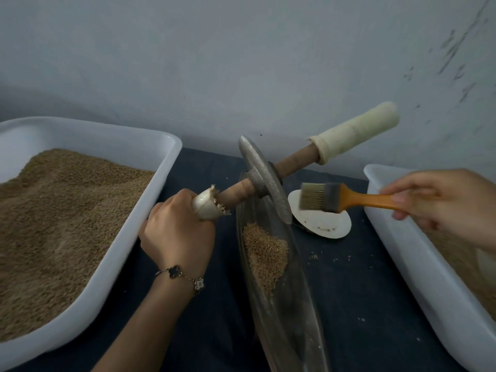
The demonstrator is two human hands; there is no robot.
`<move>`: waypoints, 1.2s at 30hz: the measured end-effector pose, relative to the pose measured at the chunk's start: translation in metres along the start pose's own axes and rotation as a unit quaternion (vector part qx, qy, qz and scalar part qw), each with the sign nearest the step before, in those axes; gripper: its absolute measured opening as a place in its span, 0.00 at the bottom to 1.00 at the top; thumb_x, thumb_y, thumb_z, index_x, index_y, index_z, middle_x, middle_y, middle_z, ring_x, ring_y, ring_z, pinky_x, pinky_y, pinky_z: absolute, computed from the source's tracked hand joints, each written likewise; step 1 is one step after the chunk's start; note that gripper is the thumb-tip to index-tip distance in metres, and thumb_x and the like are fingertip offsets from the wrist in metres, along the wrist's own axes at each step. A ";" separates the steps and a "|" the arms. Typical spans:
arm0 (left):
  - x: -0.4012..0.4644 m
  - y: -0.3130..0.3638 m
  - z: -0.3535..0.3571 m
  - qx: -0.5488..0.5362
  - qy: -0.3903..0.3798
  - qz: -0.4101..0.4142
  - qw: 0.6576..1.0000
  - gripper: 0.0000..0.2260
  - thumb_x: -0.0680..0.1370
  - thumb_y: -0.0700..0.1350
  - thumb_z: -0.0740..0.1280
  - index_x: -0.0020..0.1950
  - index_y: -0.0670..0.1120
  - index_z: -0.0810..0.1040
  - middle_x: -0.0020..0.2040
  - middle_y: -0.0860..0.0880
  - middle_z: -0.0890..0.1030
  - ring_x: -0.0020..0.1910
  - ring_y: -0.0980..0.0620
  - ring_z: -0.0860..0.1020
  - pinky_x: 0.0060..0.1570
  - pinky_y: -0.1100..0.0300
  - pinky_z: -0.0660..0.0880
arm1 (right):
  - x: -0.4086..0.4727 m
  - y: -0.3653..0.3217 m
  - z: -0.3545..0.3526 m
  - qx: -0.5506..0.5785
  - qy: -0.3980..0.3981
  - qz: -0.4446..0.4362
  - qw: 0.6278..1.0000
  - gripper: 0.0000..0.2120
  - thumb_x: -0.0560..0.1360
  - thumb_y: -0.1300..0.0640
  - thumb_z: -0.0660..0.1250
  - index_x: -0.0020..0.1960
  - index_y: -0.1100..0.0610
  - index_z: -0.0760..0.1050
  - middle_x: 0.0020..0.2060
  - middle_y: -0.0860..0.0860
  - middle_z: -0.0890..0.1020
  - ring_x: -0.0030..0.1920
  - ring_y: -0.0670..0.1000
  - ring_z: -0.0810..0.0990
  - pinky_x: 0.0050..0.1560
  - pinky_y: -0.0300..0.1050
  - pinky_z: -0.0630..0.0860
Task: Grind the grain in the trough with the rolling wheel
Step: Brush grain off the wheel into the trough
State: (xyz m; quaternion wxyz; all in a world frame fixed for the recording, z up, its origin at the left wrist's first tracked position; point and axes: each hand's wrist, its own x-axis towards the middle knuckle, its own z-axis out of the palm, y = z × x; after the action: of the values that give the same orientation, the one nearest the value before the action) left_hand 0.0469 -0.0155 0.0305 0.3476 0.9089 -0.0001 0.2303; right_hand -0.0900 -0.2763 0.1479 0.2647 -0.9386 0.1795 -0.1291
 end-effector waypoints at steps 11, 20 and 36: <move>-0.006 -0.005 -0.001 0.086 -0.036 0.027 0.995 0.06 0.72 0.48 0.70 0.36 0.51 0.75 0.28 0.55 0.69 0.29 0.54 0.66 0.30 0.62 0.60 | 0.059 0.025 0.074 0.353 0.074 0.352 0.864 0.08 0.82 0.63 0.53 0.56 0.61 0.70 0.34 0.56 0.77 0.28 0.47 0.70 0.20 0.35 0.70; -0.011 -0.007 -0.010 0.076 -0.020 0.045 0.996 0.09 0.70 0.44 0.73 0.34 0.49 0.75 0.26 0.55 0.67 0.29 0.51 0.68 0.28 0.63 0.58 | 0.027 0.001 0.073 0.080 0.126 0.207 0.967 0.22 0.81 0.63 0.53 0.75 0.58 0.58 0.61 0.57 0.74 0.45 0.52 0.76 0.41 0.46 0.73; -0.028 -0.006 -0.018 0.070 -0.035 0.135 0.988 0.11 0.65 0.37 0.73 0.32 0.50 0.74 0.28 0.55 0.71 0.33 0.53 0.67 0.40 0.58 0.57 | -0.003 0.006 0.099 -0.269 0.116 -0.198 0.935 0.16 0.59 0.64 0.76 0.41 0.56 0.72 0.35 0.50 0.77 0.36 0.53 0.75 0.36 0.44 0.65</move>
State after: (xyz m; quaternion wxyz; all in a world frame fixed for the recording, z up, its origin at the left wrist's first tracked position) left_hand 0.0150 -0.0043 0.0267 0.2482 0.9301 -0.1188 0.2431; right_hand -0.0613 -0.2354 0.0622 -0.0512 -0.9697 0.0472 -0.2341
